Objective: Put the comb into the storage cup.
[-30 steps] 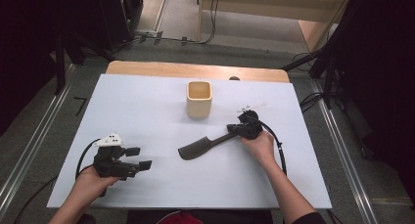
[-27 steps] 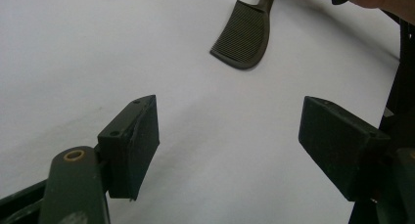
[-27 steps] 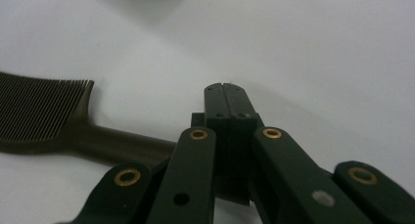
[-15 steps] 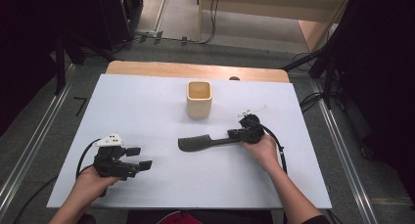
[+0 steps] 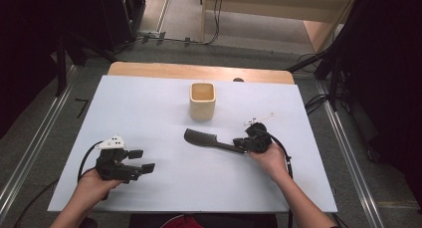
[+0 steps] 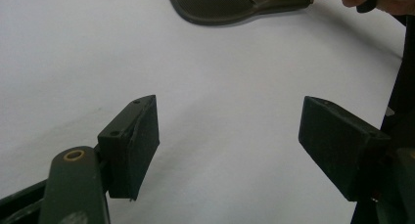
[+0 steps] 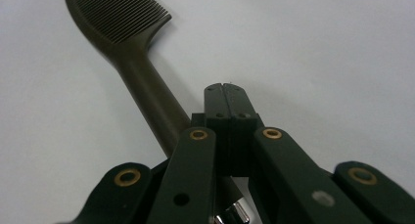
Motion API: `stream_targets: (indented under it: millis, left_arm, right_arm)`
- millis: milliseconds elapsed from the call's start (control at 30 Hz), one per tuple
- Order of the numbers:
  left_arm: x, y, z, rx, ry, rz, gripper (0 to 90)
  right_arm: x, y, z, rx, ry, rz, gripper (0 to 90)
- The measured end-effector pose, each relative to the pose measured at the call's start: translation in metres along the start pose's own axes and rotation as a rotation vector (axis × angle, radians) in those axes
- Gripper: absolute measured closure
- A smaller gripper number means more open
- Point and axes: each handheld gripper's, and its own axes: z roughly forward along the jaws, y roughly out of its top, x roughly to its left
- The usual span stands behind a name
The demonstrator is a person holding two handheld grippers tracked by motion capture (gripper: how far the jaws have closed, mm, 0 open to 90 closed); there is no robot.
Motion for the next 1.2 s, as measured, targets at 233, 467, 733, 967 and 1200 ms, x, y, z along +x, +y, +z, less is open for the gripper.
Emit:
stream_targets:
  millis: [233,467,733,967,1200]
  left_arm:
    - [0.001,0.000,0.000,0.000,0.003,-0.001,24.4]
    - [0.001,0.000,-0.001,-0.002,0.002,-0.003,24.4]
    - [0.001,0.000,-0.001,-0.006,0.000,-0.006,24.4]
    - [0.002,0.000,-0.001,-0.011,-0.004,-0.010,24.4]
    - [0.002,0.001,0.000,-0.010,-0.007,-0.012,24.4]
  right_arm:
    - [0.005,-0.003,-0.001,0.007,0.009,-0.007,87.8]
    - [0.009,-0.007,-0.003,0.014,0.024,-0.009,87.8]
    - [0.010,-0.007,-0.004,0.014,0.010,-0.015,80.9]
    - [0.006,-0.005,-0.030,-0.091,0.004,0.003,64.5]
    - [0.011,-0.013,-0.051,-0.164,0.085,0.011,43.8]
